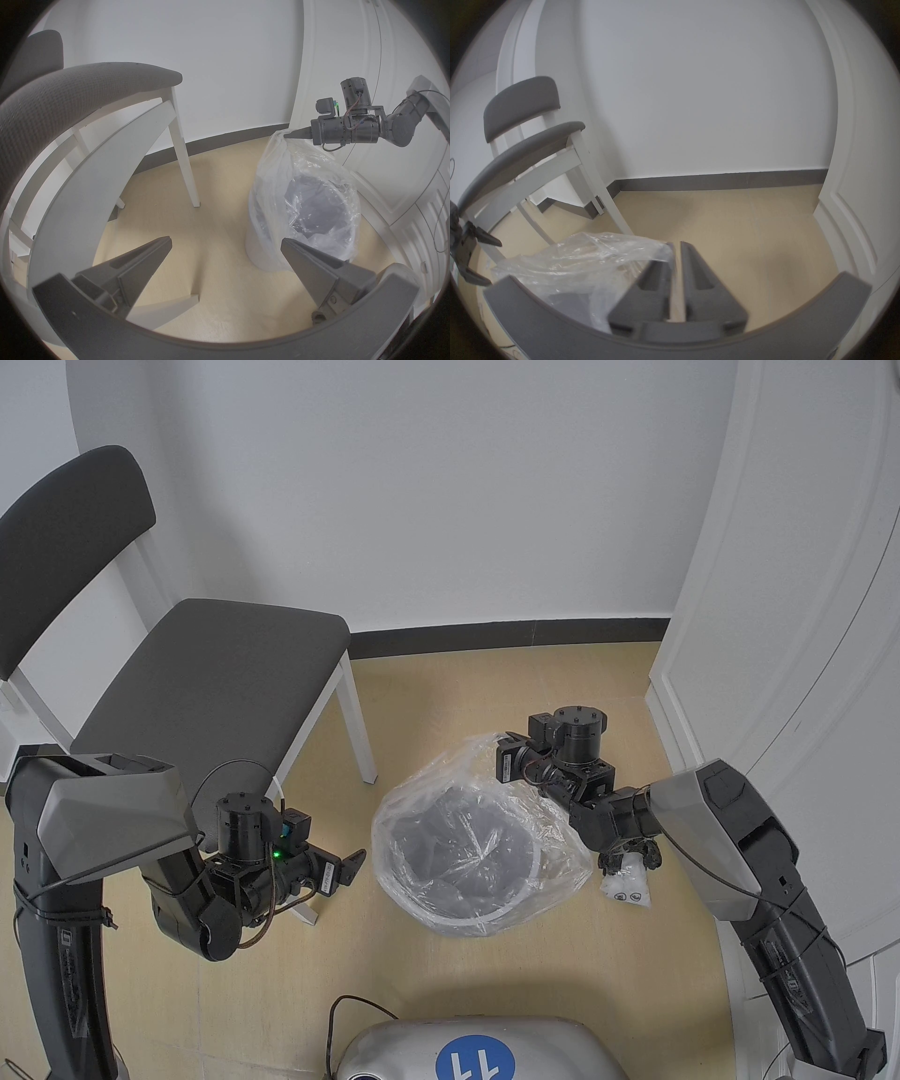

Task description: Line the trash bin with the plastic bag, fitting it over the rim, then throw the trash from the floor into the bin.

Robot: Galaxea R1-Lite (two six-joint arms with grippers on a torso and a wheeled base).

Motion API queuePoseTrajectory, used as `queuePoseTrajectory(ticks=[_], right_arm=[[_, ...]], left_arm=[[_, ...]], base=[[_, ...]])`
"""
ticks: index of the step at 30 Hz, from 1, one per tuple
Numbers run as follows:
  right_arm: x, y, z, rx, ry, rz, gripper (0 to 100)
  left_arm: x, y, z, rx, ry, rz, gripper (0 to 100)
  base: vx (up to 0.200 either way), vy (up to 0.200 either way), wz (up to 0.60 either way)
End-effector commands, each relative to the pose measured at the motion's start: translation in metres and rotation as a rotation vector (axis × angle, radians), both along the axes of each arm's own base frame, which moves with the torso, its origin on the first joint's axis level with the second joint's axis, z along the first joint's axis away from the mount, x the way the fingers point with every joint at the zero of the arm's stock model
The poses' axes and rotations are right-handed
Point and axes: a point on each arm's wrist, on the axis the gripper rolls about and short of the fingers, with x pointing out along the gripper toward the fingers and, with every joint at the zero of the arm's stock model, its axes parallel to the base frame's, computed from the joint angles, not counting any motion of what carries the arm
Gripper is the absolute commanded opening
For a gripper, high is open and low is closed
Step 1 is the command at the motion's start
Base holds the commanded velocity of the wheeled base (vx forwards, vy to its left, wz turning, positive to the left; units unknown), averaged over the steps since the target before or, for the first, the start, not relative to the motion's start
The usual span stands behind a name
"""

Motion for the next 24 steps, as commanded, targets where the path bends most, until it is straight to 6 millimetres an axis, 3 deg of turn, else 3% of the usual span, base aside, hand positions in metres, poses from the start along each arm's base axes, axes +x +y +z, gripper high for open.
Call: queuePoseTrajectory(ticks=[1,6,12,20,24], right_arm=[[0.0,0.0,-0.003,-0.015,-0.022,0.002,100],[-0.004,0.002,0.019,-0.049,-0.064,-0.02,100],[-0.051,-0.009,0.044,-0.228,-0.03,0.013,100],[-0.092,-0.025,0.04,-0.259,-0.037,0.024,100],[-0.122,-0.04,0.045,-0.27,-0.004,0.028,100]], left_arm=[[-0.001,0.0,0.001,-0.001,0.0,0.001,100],[-0.002,0.001,0.002,-0.001,0.0,0.001,100],[-0.002,0.0,0.003,-0.004,-0.009,-0.001,100],[-0.005,-0.001,0.01,-0.008,-0.02,-0.008,100],[-0.009,-0.001,0.014,-0.009,-0.025,-0.011,100]], base=[[0.0,0.0,0.0],[0.0,0.0,0.0],[0.0,0.0,0.0],[0.0,0.0,0.0],[0.0,0.0,0.0]])
